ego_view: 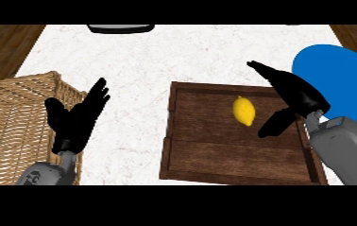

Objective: Pick the lemon from the tray and place it in the plate

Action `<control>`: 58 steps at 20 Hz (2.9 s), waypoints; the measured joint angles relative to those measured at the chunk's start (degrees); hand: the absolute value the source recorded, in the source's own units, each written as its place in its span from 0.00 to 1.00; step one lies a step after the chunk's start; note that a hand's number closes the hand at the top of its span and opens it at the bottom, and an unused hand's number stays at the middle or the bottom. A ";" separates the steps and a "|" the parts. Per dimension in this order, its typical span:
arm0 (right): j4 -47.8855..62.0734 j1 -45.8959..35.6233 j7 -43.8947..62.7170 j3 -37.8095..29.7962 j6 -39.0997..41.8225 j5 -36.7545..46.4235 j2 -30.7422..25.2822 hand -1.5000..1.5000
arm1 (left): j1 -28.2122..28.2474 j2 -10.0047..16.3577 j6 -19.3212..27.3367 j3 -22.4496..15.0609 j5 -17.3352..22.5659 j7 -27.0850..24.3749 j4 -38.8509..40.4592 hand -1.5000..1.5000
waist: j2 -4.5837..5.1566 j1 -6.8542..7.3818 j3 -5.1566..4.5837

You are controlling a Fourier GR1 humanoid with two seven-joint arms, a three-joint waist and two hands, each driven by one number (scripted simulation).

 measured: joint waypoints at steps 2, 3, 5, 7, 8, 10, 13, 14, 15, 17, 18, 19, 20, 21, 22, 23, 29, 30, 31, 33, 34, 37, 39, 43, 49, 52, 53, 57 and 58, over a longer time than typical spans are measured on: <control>-0.21 0.01 0.86 0.69 -0.08 0.57 1.30 0.00 | -0.04 -0.50 0.05 -0.30 -0.49 0.26 -0.06 0.50 | -0.01 -0.02 0.02; -0.53 0.41 1.19 1.01 -0.49 1.06 1.83 0.00 | 0.05 -0.88 0.21 -0.41 -0.73 0.17 -0.13 0.50 | -0.04 -0.10 0.04; -0.51 0.69 1.66 1.71 -1.01 2.48 2.46 0.00 | 0.24 -1.42 0.47 -0.56 -1.27 -0.02 -0.46 0.50 | -0.07 -0.07 0.07; 0.09 0.51 2.04 2.19 -1.32 4.05 2.65 0.00 | 0.18 -1.81 0.43 -0.55 -1.59 -0.09 -0.38 0.50 | -0.03 -0.04 0.09; 0.10 0.75 2.41 2.51 -1.46 4.89 2.62 0.00 | 0.32 -1.82 0.46 -0.62 -1.78 0.21 -0.63 0.50 | -0.05 -0.07 0.07; 0.35 1.02 3.30 3.55 -2.26 6.89 3.38 0.00 | 0.06 -2.16 0.56 -0.65 -2.37 0.19 -0.22 0.50 | -0.03 -0.15 0.06; 1.20 1.38 4.01 4.03 -2.86 8.81 3.78 0.00 | 0.71 -1.88 -0.07 -0.05 -2.18 0.28 -0.91 0.50 | -0.06 0.00 0.09; 1.91 1.14 3.64 3.83 -2.76 9.11 3.66 0.00 | 0.83 -2.01 -0.08 -0.11 -2.24 0.53 -1.23 0.50 | -0.04 0.08 0.08; 2.82 0.65 3.56 3.63 -2.51 9.34 3.70 0.00 | 0.79 -2.25 -0.14 -0.11 -2.34 0.39 -1.23 0.50 | 0.00 0.15 0.08; 4.49 0.36 3.54 4.22 -2.91 10.45 4.84 0.00 | 0.49 -2.67 -0.09 -0.09 -2.71 0.37 -0.86 0.50 | 0.07 0.25 0.10; 5.33 0.07 3.23 4.35 -2.75 10.67 5.24 0.00 | 0.32 -2.93 -0.07 -0.12 -2.95 0.27 -0.67 0.50 | 0.10 0.27 0.11; 5.34 0.59 3.18 4.58 -2.85 10.90 5.56 0.00 | 0.22 -3.00 -0.20 0.04 -2.92 0.44 -0.49 0.50 | 0.08 0.12 0.07; 6.23 0.63 2.47 4.62 -2.88 11.17 5.62 0.00 | 0.19 -3.09 -0.35 0.15 -2.93 0.42 -0.41 0.50 | 0.11 0.16 0.08; 6.87 0.76 2.11 4.82 -3.08 11.52 6.02 0.00 | 0.26 -3.24 -0.34 0.19 -3.08 0.34 -0.44 0.50 | 0.10 0.18 0.10; 7.69 0.68 1.73 4.92 -3.11 11.75 6.39 0.00 | 0.25 -3.38 -0.57 0.29 -2.96 0.30 -0.44 0.50 | 0.11 0.24 0.12; 8.54 0.36 1.69 5.15 -3.10 12.16 6.98 0.00 | 0.25 -3.36 -0.57 0.42 -3.01 0.61 -0.64 0.50 | 0.13 0.32 0.08; 12.29 -1.49 -2.18 7.19 -2.18 15.78 6.78 1.00 | 0.20 -3.77 -1.16 0.82 -3.25 0.98 -0.62 0.50 | -0.13 0.43 -0.24; 12.74 -1.75 -3.02 7.31 -2.51 16.45 6.76 1.00 | 0.20 -3.99 -1.25 0.84 -3.31 0.82 -0.53 0.50 | -0.17 0.40 -0.24; 12.89 -1.59 -3.73 7.53 -3.08 17.20 6.77 1.00 | 0.34 -4.10 -1.12 0.73 -3.58 1.07 -0.69 0.50 | -0.24 0.35 -0.25; 13.21 -1.54 -4.63 7.58 -3.93 18.33 6.92 1.00 | 0.61 -3.68 -1.98 1.42 -3.29 0.68 -0.75 0.50 | -0.33 0.27 -0.26; 13.19 -1.59 -5.17 7.45 -4.05 18.60 6.77 1.00 | 0.92 -3.95 -1.58 1.22 -3.72 0.75 -1.05 0.50 | -0.34 0.23 -0.20; 13.09 -1.64 -5.43 7.81 -5.27 20.48 7.14 1.00 | 1.80 -3.70 -1.79 1.44 -4.06 0.74 -1.77 0.50 | -0.38 0.14 -0.07; 15.90 -3.55 -1.11 5.50 -7.71 21.46 9.26 1.00 | 1.33 -3.70 -1.99 1.41 -3.98 1.67 -2.05 0.50 | 0.00 0.59 -0.10; 22.64 -7.61 12.91 -3.04 -14.15 22.56 11.45 1.00 | 0.23 -3.77 -1.86 1.22 -3.90 3.68 -2.90 0.50 | 1.16 1.77 -0.37; 29.68 -16.14 30.18 -10.43 -28.62 31.89 11.80 1.00 | -1.27 -4.43 -1.83 -0.11 -4.26 6.07 -3.81 0.50 | 2.05 4.39 -0.72; 33.47 -20.34 34.64 -12.00 -33.29 38.66 11.17 1.00 | -1.67 -4.73 -1.98 -0.65 -4.28 6.94 -4.20 0.50 | 2.22 5.59 -0.81; 34.56 -21.40 35.43 -12.66 -34.92 40.67 11.13 1.00 | -1.61 -4.97 -1.90 -0.90 -4.32 7.15 -4.41 0.50 | 2.27 5.89 -0.79; 38.29 -25.03 38.03 -15.86 -40.33 48.16 10.55 1.00 | -1.52 -5.01 -1.77 -1.17 -4.87 7.40 -4.59 0.50 | 2.26 5.97 -0.80; 38.90 -25.59 38.57 -16.64 -41.76 50.04 10.54 1.00 | -1.43 -5.14 -1.61 -1.25 -5.00 7.53 -4.59 0.50 | 2.22 5.84 -0.81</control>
